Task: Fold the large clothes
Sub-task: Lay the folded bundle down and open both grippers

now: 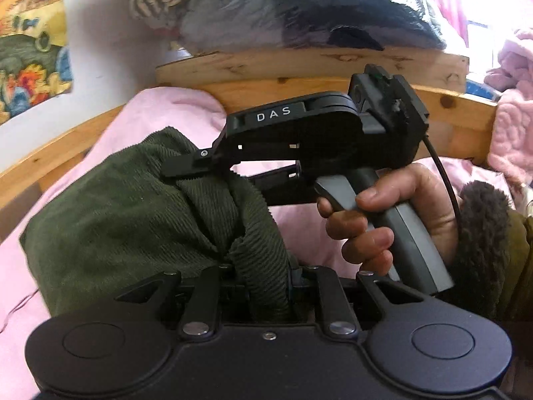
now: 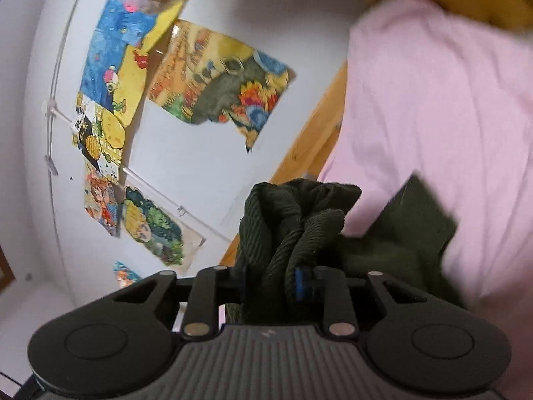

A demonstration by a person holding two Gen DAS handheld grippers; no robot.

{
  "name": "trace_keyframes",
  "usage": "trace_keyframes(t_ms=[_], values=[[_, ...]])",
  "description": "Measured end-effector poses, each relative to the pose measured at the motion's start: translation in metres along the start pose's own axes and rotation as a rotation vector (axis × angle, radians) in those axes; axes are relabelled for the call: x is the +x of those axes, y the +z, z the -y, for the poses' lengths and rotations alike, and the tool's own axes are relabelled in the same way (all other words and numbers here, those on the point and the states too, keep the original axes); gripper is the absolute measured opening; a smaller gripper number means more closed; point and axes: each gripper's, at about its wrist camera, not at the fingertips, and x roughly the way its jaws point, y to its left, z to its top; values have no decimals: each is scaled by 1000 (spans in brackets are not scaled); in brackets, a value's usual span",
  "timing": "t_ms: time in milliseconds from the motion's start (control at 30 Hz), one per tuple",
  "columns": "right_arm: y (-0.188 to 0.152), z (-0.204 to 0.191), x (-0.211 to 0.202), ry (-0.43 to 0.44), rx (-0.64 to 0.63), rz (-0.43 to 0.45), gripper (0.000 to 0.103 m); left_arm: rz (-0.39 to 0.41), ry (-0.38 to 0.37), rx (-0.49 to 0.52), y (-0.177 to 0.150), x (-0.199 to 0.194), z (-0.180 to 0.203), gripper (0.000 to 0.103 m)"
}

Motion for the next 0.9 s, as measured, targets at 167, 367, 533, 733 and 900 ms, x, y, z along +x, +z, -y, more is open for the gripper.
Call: trace_keyframes(t_ms=[167,367,533,733,900], values=[[-3,-5,-14,-279,-203,-36,24,-14,-85,-19,-1,27,5,19],[-20,19,0,-318,-175,-68,24,-56,-101,-41,-15,34,4,36],[-23,22,-1,-332,-164,-49,26,56,-107,-144,-22,-21,-8,66],[-28,-8,6,-443,-318,-23,44,156,166,-451,-45,-69,-60,93],[-48,-28,12,-547,-444,6,44,26,204,-626,-66,-43,-104,102]])
